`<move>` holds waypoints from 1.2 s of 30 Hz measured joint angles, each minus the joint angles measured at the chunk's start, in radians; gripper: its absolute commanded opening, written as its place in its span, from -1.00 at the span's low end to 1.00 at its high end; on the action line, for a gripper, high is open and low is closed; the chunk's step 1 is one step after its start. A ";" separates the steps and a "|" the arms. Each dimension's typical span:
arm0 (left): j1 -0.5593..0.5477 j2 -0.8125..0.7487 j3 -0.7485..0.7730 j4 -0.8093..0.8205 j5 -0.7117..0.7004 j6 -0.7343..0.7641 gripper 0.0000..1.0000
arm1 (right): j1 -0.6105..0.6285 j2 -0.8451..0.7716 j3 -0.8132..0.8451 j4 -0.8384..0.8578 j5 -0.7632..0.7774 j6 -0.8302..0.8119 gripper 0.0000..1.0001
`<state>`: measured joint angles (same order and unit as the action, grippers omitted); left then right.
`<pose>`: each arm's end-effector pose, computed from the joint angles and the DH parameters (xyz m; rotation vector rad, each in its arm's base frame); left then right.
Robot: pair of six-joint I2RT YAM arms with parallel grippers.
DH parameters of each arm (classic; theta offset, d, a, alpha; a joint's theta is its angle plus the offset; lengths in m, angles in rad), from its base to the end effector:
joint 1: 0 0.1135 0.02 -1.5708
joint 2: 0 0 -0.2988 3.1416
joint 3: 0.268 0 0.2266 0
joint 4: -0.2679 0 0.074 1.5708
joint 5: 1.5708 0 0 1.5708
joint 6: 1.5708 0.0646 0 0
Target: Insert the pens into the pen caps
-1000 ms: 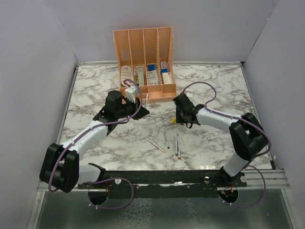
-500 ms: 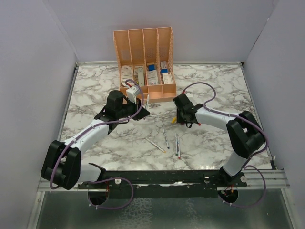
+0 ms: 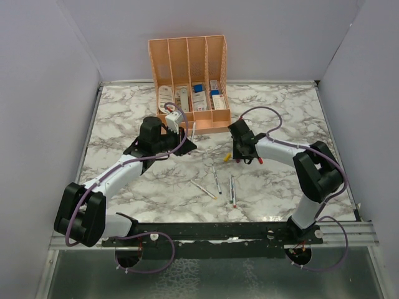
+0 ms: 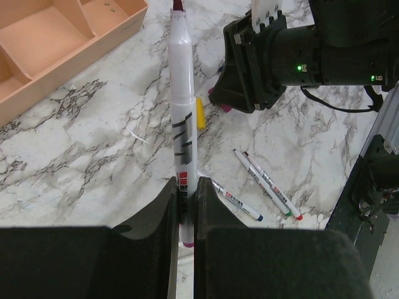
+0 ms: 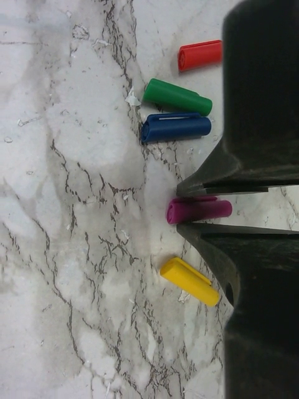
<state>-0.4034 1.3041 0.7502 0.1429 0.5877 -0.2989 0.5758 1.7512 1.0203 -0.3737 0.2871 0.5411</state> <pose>0.2396 -0.1412 0.2868 0.5046 1.9932 -1.0276 0.2930 0.1684 0.1848 0.0441 2.5992 0.0084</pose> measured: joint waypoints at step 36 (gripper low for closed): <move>0.000 0.002 0.011 0.004 -0.027 0.022 -1.00 | -0.001 0.026 0.164 -0.122 -0.039 0.029 -0.98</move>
<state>-0.4034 1.3056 0.7609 0.1471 0.5602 -0.2771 0.5747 1.7775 1.1839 -0.4957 0.2481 0.5701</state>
